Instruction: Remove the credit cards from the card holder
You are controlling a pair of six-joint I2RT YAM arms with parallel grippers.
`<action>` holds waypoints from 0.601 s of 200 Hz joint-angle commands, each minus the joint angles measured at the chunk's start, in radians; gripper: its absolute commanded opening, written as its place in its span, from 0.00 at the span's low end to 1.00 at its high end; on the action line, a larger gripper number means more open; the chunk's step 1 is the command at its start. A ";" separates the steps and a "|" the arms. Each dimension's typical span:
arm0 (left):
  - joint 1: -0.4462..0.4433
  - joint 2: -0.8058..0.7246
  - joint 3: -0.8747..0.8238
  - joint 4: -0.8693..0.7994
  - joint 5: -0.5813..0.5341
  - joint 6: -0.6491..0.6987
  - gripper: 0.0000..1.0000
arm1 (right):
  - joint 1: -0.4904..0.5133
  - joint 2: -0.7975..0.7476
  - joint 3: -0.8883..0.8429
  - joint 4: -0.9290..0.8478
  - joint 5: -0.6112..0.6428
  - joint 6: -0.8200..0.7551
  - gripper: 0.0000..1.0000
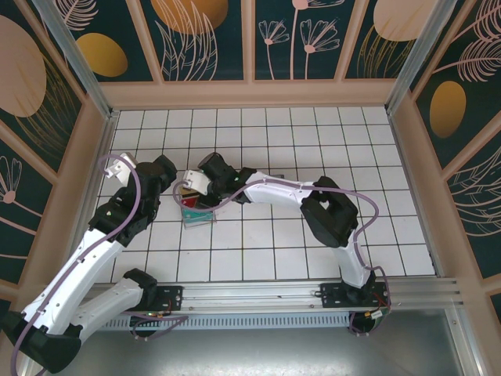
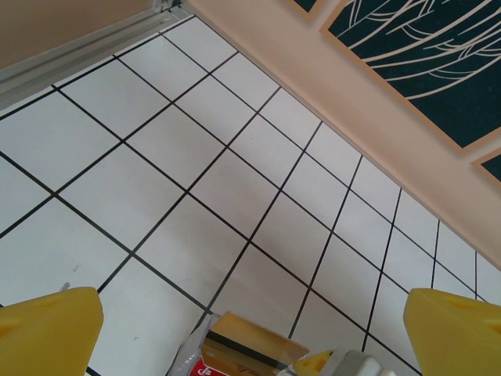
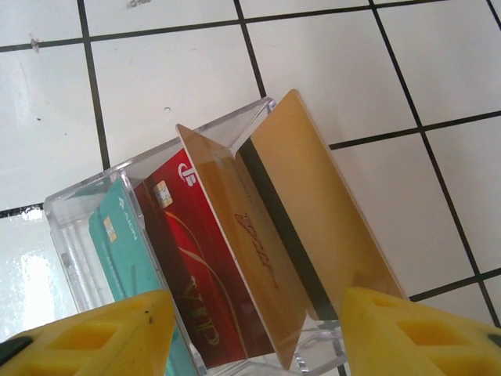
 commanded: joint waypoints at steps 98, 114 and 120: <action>0.006 -0.020 -0.008 0.000 0.007 0.008 0.99 | -0.016 0.074 0.123 0.028 0.177 0.085 0.59; 0.006 -0.020 -0.008 0.000 0.008 0.010 0.99 | -0.018 0.081 0.132 0.028 0.175 0.085 0.59; 0.006 -0.020 -0.005 0.000 0.006 0.012 0.99 | -0.018 0.082 0.131 0.030 0.178 0.085 0.59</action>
